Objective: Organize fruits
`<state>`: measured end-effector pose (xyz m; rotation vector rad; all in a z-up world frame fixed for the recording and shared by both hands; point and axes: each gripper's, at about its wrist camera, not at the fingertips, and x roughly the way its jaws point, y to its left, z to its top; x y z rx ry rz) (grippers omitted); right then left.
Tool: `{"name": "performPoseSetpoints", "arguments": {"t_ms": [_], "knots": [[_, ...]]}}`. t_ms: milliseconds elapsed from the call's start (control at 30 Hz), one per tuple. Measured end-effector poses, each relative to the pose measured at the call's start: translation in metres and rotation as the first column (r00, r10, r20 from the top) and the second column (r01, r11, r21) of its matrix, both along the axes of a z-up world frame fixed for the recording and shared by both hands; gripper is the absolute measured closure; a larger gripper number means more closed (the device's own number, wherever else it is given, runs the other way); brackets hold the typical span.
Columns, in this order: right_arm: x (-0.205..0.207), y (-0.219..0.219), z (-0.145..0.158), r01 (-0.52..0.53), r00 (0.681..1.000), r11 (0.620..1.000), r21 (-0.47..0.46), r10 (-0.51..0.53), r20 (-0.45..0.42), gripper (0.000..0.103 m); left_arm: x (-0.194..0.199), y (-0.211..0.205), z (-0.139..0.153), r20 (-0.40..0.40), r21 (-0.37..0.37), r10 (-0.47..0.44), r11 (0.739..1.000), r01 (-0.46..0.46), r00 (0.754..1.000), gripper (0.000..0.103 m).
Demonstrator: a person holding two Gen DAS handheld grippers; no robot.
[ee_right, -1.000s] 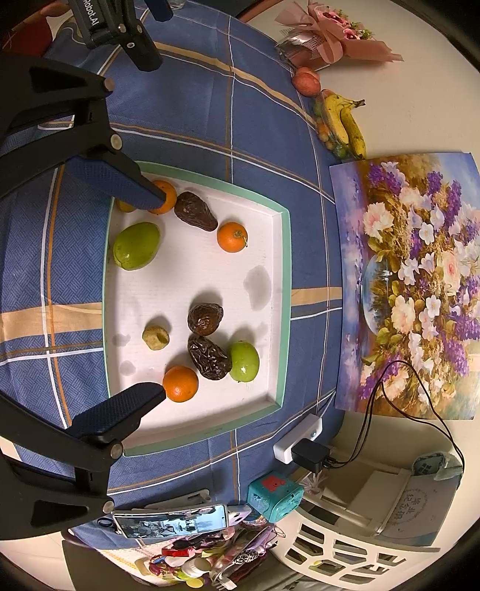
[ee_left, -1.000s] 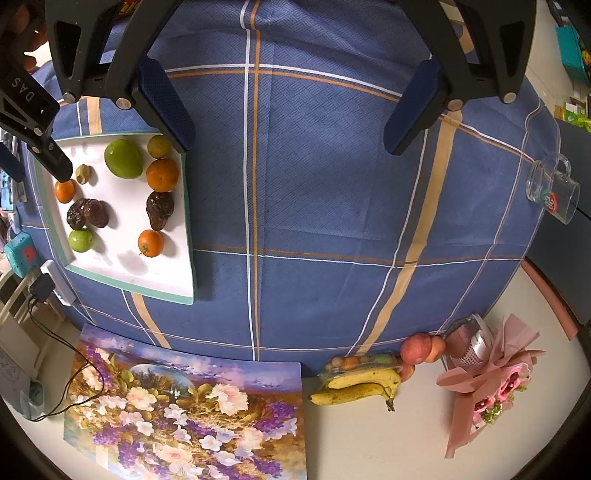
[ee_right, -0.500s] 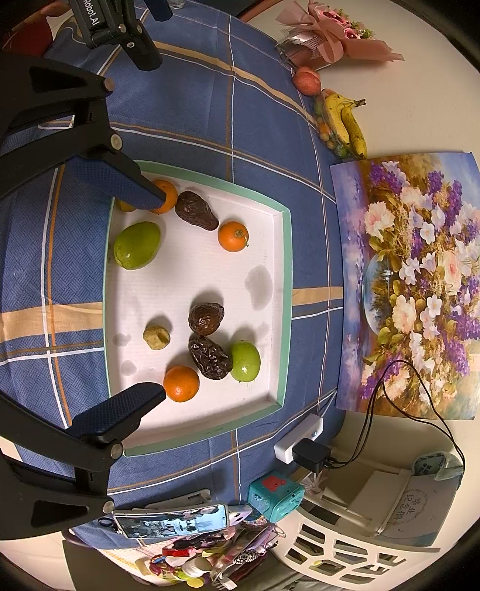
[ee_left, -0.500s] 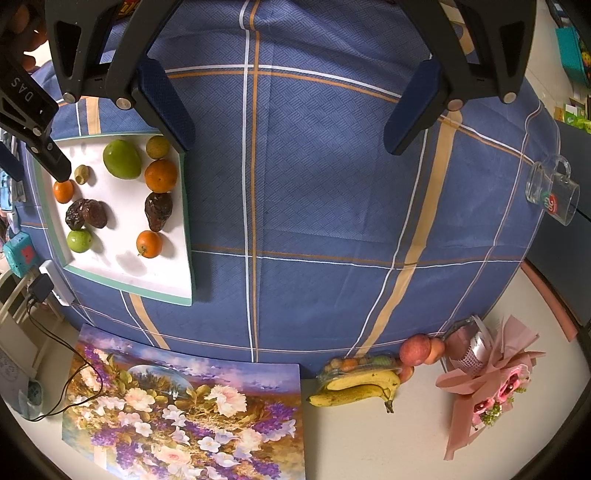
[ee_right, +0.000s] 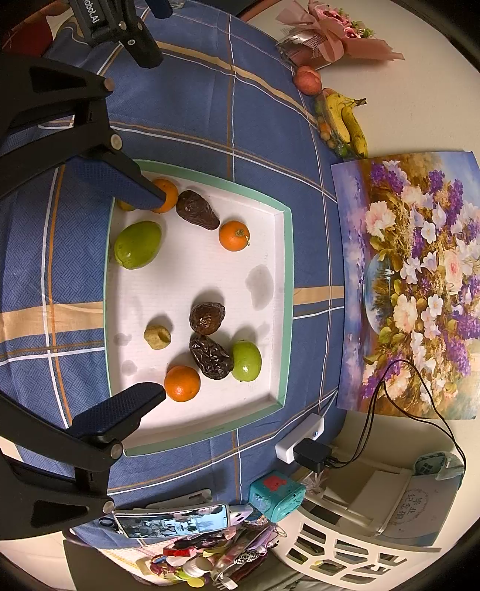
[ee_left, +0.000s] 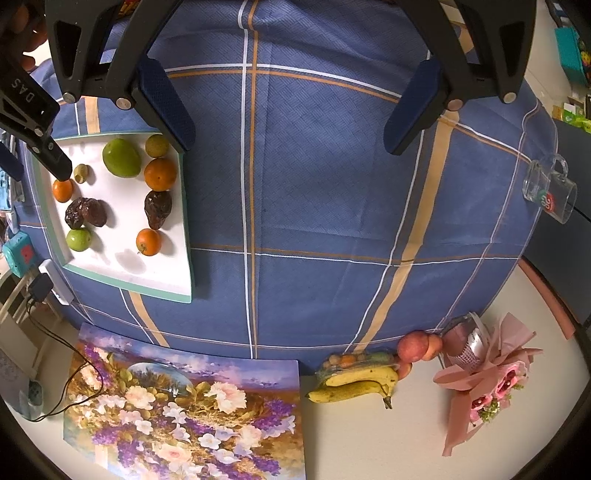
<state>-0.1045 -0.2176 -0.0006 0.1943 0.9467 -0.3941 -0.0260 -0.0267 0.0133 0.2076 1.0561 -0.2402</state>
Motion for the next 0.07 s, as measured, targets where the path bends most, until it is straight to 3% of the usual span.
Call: {"name": "performPoseSetpoints", "arguments": {"t_ms": [67], "knots": [[0.0,0.0001,0.0,0.0,1.0,1.0,0.0,0.0,0.0,0.008,0.0007,0.0,-0.0002,-0.004,0.0,0.001,1.0,-0.001,1.0,0.0]]}}
